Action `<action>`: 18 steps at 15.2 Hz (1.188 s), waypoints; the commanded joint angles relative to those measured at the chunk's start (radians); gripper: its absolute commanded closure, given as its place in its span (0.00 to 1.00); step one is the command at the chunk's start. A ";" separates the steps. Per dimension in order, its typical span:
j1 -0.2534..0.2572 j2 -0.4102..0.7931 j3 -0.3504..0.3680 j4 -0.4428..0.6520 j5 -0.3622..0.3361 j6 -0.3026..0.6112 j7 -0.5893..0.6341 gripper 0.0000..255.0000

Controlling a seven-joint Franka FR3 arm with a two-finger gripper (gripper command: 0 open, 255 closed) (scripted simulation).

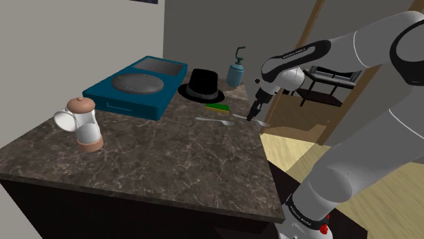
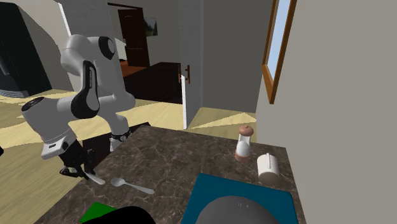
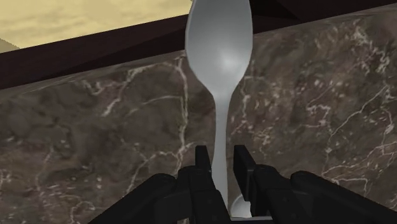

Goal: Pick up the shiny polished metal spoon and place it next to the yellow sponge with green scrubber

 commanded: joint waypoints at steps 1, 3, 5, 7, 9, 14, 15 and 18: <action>0.003 0.017 -0.006 -0.013 0.013 0.027 -0.017 1.00; 0.009 0.040 -0.011 -0.025 0.031 0.058 -0.036 1.00; 0.009 0.040 -0.011 -0.025 0.031 0.058 -0.035 1.00; 0.009 0.040 -0.011 -0.025 0.031 0.058 -0.036 1.00; 0.009 0.040 -0.011 -0.025 0.031 0.058 -0.036 1.00; 0.009 0.039 -0.011 -0.025 0.030 0.058 -0.035 0.00; 0.009 0.039 -0.011 -0.025 0.030 0.058 -0.035 0.00; 0.000 0.015 -0.010 -0.012 0.009 0.023 -0.021 0.00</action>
